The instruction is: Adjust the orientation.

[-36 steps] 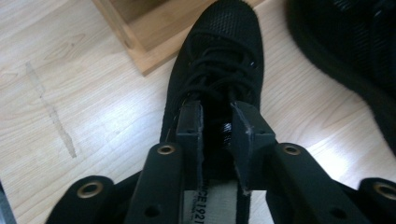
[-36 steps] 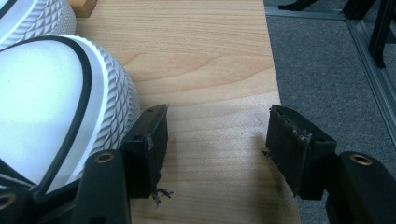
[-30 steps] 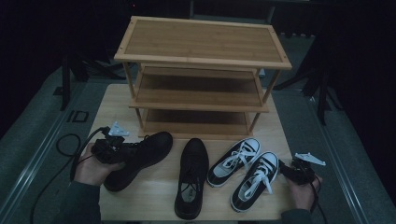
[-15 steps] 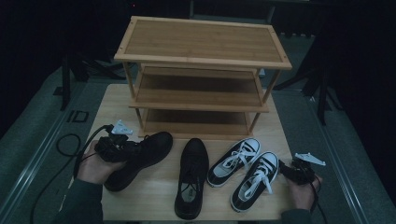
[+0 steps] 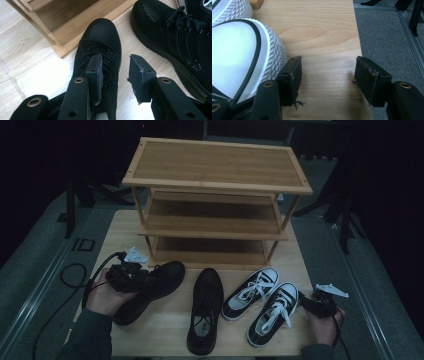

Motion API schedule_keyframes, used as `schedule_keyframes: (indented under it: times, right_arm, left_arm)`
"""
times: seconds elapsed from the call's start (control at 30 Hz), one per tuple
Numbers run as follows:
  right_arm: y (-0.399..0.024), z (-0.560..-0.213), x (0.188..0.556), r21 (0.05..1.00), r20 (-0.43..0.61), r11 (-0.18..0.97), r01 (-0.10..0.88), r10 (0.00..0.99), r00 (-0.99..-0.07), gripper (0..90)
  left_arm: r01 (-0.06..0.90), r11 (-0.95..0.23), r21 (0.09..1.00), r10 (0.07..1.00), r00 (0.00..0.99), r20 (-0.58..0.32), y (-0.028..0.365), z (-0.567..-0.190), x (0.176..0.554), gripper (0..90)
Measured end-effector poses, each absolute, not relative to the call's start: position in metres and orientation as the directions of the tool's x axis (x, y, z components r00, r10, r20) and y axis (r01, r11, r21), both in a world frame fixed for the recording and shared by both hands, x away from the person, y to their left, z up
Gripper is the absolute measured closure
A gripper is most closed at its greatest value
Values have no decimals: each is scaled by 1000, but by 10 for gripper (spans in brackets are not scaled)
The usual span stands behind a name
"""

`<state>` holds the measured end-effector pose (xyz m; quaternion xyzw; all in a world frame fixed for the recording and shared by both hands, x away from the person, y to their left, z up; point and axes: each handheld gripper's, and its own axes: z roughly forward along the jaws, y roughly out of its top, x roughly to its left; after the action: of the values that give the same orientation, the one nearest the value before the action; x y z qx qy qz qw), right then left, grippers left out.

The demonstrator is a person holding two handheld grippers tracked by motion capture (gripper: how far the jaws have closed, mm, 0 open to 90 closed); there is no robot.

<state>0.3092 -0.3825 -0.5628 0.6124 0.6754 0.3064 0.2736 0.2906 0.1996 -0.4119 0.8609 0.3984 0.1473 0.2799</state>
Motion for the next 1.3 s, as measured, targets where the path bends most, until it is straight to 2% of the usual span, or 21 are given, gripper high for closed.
schedule_keyframes:
  times: [1.3]
  right_arm:
    - [-383, -563, 309, 749, 6, 62, 660, 995, -100, 384]
  left_arm:
    - [570, -582, 580, 706, 708, 14, 165, -413, 297, 604]
